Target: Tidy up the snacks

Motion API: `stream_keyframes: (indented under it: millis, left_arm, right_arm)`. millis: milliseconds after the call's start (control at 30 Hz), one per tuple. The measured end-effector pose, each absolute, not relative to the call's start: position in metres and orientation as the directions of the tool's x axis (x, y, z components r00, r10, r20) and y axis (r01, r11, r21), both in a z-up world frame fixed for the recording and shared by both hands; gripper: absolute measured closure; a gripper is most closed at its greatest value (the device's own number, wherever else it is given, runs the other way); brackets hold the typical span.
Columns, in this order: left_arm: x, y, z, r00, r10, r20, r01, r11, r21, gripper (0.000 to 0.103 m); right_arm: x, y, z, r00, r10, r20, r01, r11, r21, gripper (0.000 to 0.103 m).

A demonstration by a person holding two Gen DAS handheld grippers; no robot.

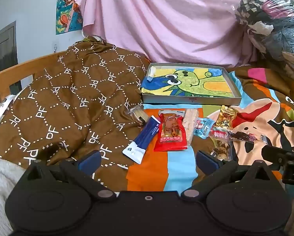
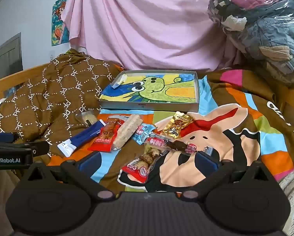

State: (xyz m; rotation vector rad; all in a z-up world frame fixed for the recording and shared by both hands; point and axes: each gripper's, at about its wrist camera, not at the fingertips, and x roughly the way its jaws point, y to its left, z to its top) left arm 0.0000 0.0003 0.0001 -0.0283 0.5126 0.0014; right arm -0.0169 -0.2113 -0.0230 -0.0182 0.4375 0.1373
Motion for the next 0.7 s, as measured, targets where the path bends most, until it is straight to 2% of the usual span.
stream_keyframes:
  millis: [700]
  left_arm:
    - [0.0,0.0003,0.0002,0.871,-0.007,-0.492,-0.008,1.0,-0.029,0.001]
  right_arm:
    - [-0.0167,-0.2116,-0.0235,0.895,0.131,-0.427,-0.137,0.99,0.015,0.0]
